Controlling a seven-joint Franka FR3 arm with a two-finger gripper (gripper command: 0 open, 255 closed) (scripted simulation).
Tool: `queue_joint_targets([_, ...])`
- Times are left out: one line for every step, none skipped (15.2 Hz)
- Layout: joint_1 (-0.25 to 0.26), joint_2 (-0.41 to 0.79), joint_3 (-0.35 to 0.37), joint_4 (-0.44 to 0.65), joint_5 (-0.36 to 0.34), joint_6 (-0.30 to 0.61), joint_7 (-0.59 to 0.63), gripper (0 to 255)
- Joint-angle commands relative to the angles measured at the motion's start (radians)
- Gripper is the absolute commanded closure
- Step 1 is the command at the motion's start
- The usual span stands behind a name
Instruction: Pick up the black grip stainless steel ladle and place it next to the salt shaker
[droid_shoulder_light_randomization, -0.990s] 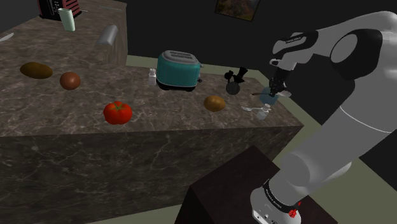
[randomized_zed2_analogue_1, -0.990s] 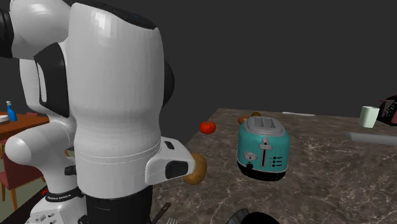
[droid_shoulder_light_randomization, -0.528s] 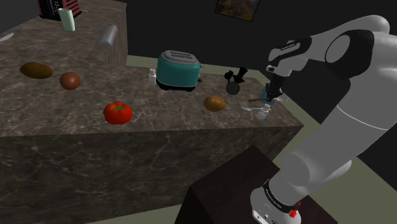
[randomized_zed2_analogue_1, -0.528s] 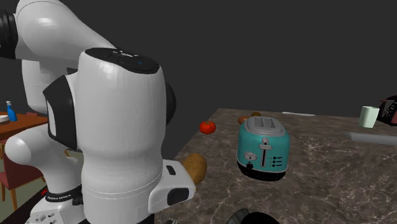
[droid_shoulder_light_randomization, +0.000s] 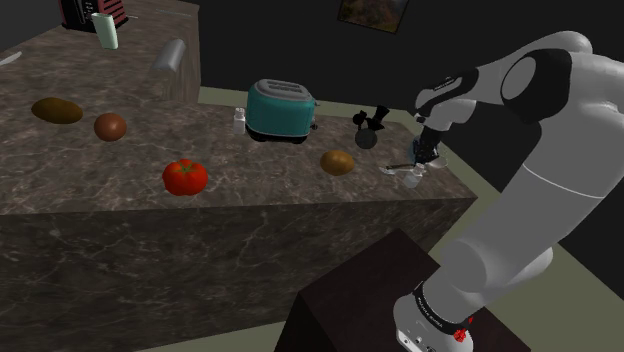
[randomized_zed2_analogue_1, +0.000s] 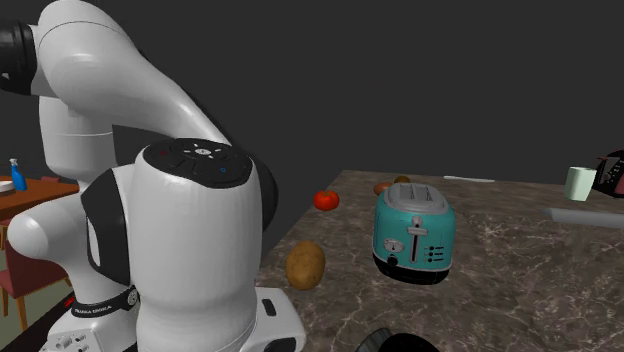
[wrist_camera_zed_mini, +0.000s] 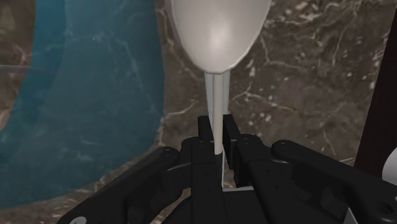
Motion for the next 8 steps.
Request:
queue_joint_targets([-0.001, 0.011, 0.001, -0.003, 0.006, 0.014, -0.003, 255])
queue_joint_targets([-0.001, 0.011, 0.001, -0.003, 0.006, 0.014, -0.003, 255])
queue_joint_targets([-0.001, 0.011, 0.001, -0.003, 0.006, 0.014, -0.003, 255])
queue_joint_targets([-0.001, 0.011, 0.001, -0.003, 0.006, 0.014, -0.003, 255])
queue_joint_targets([-0.001, 0.011, 0.001, -0.003, 0.006, 0.014, -0.003, 255])
queue_joint_targets([-0.001, 0.011, 0.001, -0.003, 0.006, 0.014, -0.003, 255])
queue_joint_targets([-0.001, 0.011, 0.001, -0.003, 0.006, 0.014, -0.003, 255])
queue_joint_targets([-0.001, 0.011, 0.001, -0.003, 0.006, 0.013, -0.003, 0])
